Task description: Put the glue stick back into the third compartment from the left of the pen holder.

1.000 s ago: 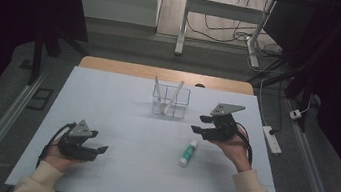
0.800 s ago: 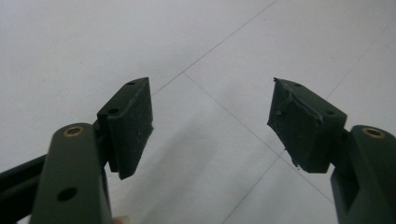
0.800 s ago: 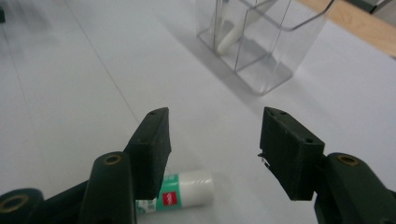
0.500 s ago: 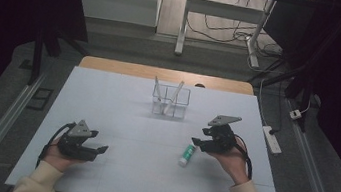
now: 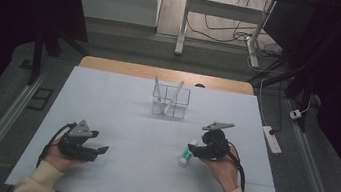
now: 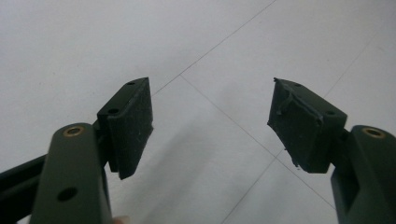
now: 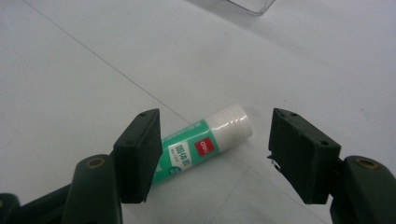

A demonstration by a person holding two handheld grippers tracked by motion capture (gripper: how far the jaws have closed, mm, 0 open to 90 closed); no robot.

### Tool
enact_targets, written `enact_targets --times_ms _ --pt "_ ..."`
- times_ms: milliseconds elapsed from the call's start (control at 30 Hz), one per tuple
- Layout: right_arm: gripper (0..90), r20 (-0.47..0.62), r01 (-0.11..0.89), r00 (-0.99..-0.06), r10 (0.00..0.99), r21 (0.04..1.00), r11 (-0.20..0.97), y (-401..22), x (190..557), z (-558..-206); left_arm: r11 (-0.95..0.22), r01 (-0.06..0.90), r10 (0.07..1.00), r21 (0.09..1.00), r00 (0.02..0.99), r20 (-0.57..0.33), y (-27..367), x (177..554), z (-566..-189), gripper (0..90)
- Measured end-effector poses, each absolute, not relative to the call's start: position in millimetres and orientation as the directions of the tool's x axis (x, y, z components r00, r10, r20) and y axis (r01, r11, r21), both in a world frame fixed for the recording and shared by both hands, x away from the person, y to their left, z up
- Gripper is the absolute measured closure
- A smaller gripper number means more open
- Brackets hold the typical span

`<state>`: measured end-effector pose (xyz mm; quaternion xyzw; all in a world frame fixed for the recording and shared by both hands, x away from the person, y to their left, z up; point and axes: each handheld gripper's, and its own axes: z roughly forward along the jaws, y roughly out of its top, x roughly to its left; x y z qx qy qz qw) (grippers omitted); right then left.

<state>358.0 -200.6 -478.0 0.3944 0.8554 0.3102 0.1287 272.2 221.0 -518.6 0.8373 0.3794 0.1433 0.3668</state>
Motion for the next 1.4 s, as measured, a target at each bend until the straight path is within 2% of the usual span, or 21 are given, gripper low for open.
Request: enact_targets --times_ms 267,800,1233,1400 --pt "33.0 0.053 0.653 -0.591 0.805 0.617 0.440 -198 359 -479 -0.435 0.524 0.734 0.732 0.678 -0.049 223 272 -518 30.5" --pt "33.4 0.073 0.722 -0.530 0.845 0.562 0.404 -186 368 -485 -0.422 0.524 0.735 0.740 0.675 -0.059 225 273 -518 30.6" --pt "33.5 0.049 0.768 -0.467 0.883 0.517 0.377 -176 372 -495 -0.420 0.525 0.735 0.740 0.675 -0.061 227 273 -518 30.7" --pt "36.4 0.045 0.780 -0.455 0.889 0.502 0.374 -172 373 -499 -0.432 0.523 0.732 0.735 0.680 -0.054 226 274 -519 30.6"
